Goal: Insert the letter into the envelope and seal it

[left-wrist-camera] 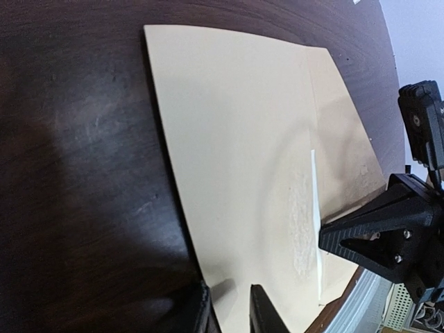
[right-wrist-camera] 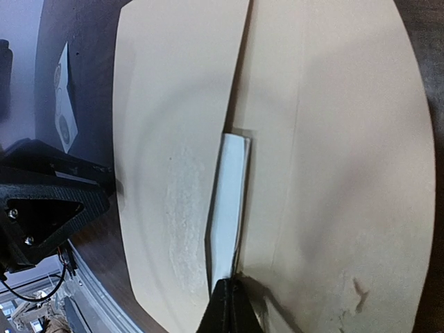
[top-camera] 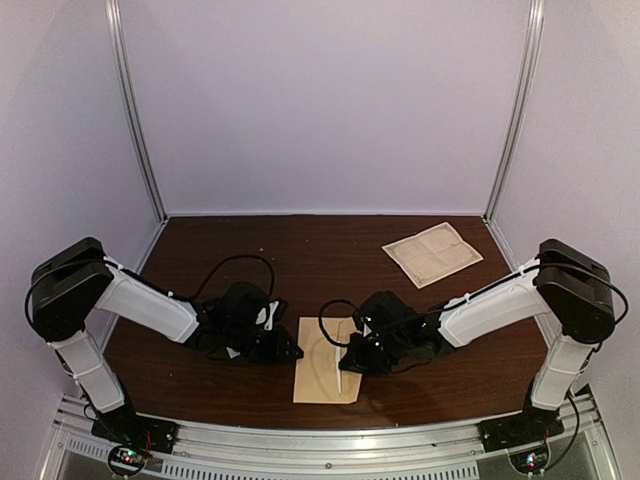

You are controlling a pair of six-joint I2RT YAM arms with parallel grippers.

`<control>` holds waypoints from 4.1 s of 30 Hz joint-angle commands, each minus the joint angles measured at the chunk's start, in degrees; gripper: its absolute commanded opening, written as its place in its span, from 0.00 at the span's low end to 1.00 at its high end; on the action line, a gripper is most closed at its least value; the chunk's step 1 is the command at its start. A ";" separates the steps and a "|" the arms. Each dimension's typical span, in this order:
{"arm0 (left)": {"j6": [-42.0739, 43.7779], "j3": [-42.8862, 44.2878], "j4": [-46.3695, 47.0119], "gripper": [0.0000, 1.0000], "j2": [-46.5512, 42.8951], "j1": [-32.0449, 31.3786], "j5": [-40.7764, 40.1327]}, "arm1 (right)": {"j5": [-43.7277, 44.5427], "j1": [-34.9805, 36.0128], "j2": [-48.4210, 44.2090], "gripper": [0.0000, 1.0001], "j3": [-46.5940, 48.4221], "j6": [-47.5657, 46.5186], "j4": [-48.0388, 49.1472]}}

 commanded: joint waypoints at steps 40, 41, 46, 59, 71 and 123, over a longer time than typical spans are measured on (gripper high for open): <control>16.18 13.27 -27.19 0.75 -22.42 8.63 -7.60 | 20.74 -8.60 -31.12 0.81 7.17 -15.59 -33.52; 18.78 15.21 -28.99 0.76 -22.45 10.93 -5.84 | 21.17 -10.55 -31.71 0.84 7.90 -17.29 -34.94; 32.14 28.64 -39.44 0.80 -19.09 21.36 -2.24 | 20.24 -20.82 -30.54 0.93 11.32 -26.20 -37.63; 45.37 21.13 -29.72 0.81 -24.38 40.17 -10.61 | 11.16 -36.88 -12.16 0.94 17.50 -37.75 -26.04; 47.65 15.04 -24.91 0.81 -26.21 40.17 -15.39 | 4.27 -41.55 6.98 0.91 30.20 -43.52 -23.57; 27.95 15.54 -21.96 0.77 -19.38 18.22 -9.32 | 2.20 -16.70 -38.14 0.92 -12.00 -14.96 -18.46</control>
